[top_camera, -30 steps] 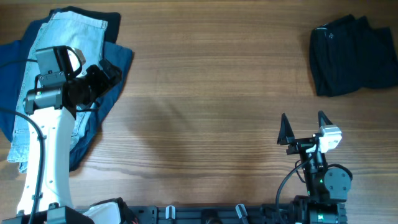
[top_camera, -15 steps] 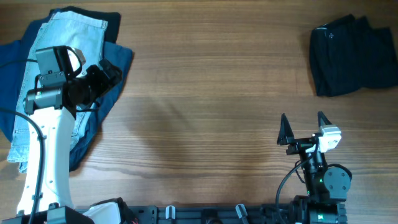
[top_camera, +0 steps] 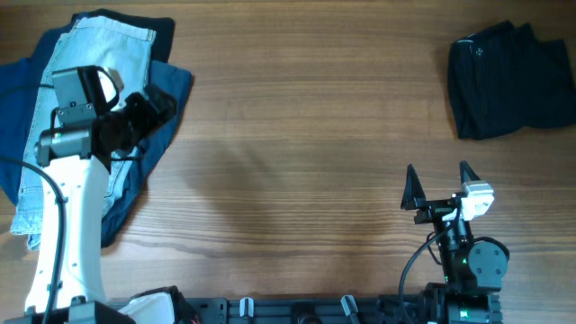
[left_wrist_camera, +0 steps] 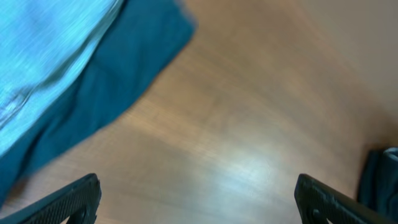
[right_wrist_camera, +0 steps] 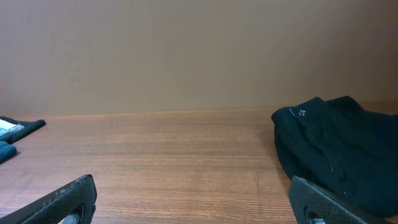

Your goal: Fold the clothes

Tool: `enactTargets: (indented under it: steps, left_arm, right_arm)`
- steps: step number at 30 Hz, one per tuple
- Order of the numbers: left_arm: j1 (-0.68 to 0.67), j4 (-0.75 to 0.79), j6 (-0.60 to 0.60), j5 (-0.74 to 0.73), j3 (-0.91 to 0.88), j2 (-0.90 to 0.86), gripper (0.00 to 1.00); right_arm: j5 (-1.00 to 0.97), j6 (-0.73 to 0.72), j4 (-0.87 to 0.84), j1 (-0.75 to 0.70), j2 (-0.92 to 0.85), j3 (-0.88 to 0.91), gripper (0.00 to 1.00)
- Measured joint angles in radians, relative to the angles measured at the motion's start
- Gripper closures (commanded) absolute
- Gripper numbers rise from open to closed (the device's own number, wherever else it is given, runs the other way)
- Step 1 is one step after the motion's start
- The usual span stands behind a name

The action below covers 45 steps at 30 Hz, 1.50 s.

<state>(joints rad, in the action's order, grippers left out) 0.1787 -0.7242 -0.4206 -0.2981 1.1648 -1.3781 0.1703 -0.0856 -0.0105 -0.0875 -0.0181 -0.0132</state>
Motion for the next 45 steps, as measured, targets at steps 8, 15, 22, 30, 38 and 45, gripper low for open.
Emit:
enactTargets:
  steps: [8,15,22,30,38,45]
  left_arm:
    - [-0.213,0.406,0.0,0.095,-0.153,0.204,0.0]
    - [-0.29,0.562,0.001,0.208,-0.401,0.45,0.0]
    - [-0.256,0.776,-0.027,0.23,-0.733,0.686,0.0]
    - [-0.18,0.955,-0.115,0.238,-1.102,0.934,0.0]
    - [-0.17,0.828,-0.136,0.249,-1.126,1.085,0.0]
    - [-0.17,0.725,-0.139,0.285,-1.126,1.215,0.0]
  right_arm:
    - [0.0,0.0,0.002,0.0,0.0,0.0,0.0]
    - [-0.004,0.0,0.002,0.0,0.0,0.001,0.0]
    - [-0.008,0.0,0.002,0.0,0.0,0.003,0.0]
    - [-0.011,0.0,0.002,0.0,0.0,0.005,0.0]
    - [-0.013,0.0,0.002,0.0,0.0,0.005,0.0]
    - [-0.015,0.0,0.002,0.0,0.0,0.005,0.0]
